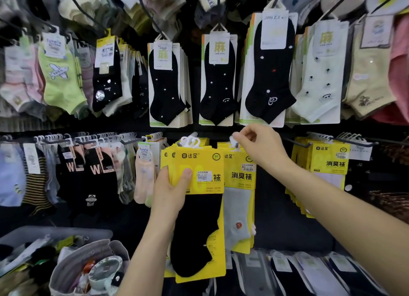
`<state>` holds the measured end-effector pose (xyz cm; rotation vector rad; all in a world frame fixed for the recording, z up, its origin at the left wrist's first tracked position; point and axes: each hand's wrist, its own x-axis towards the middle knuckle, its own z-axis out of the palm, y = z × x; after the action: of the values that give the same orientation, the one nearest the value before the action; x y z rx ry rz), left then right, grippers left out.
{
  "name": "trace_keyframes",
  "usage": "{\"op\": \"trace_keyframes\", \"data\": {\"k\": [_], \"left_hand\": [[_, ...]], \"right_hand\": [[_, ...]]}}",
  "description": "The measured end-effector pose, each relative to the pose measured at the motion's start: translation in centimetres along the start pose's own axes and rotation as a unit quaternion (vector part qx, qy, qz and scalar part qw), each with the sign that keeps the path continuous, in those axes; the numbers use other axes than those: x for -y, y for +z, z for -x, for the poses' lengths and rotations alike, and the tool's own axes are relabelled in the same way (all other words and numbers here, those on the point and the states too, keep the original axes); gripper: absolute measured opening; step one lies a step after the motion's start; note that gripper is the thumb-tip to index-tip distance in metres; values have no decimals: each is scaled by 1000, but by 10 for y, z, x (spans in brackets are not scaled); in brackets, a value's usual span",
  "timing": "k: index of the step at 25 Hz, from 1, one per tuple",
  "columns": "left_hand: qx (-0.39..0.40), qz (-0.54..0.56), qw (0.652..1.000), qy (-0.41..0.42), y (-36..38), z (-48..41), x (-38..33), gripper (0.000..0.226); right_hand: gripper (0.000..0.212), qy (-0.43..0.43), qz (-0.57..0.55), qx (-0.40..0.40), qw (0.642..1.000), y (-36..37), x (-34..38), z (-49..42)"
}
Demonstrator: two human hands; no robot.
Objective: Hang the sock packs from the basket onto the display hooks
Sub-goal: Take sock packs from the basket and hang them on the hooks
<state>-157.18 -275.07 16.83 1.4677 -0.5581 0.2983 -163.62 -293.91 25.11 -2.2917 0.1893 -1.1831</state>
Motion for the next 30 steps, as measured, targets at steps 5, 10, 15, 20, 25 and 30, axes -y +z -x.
{"op": "trace_keyframes", "data": {"k": [5, 10, 15, 20, 25, 30], "left_hand": [[19, 20, 1000, 3, 17, 8, -1, 10], [54, 60, 997, -10, 25, 14, 1, 22], [43, 61, 997, 6, 35, 18, 7, 18], [71, 32, 997, 11, 39, 21, 10, 13], [92, 38, 995, -21, 45, 25, 14, 21], [115, 46, 992, -23, 50, 29, 15, 11]], "right_hand": [[36, 10, 1, 133, 991, 5, 13, 22], [19, 49, -81, 133, 987, -6, 2, 23], [6, 12, -75, 138, 987, -11, -2, 28], [10, 20, -95, 150, 984, -20, -3, 24], [7, 0, -38, 237, 971, -29, -3, 20], [21, 6, -19, 169, 985, -27, -5, 17]]}}
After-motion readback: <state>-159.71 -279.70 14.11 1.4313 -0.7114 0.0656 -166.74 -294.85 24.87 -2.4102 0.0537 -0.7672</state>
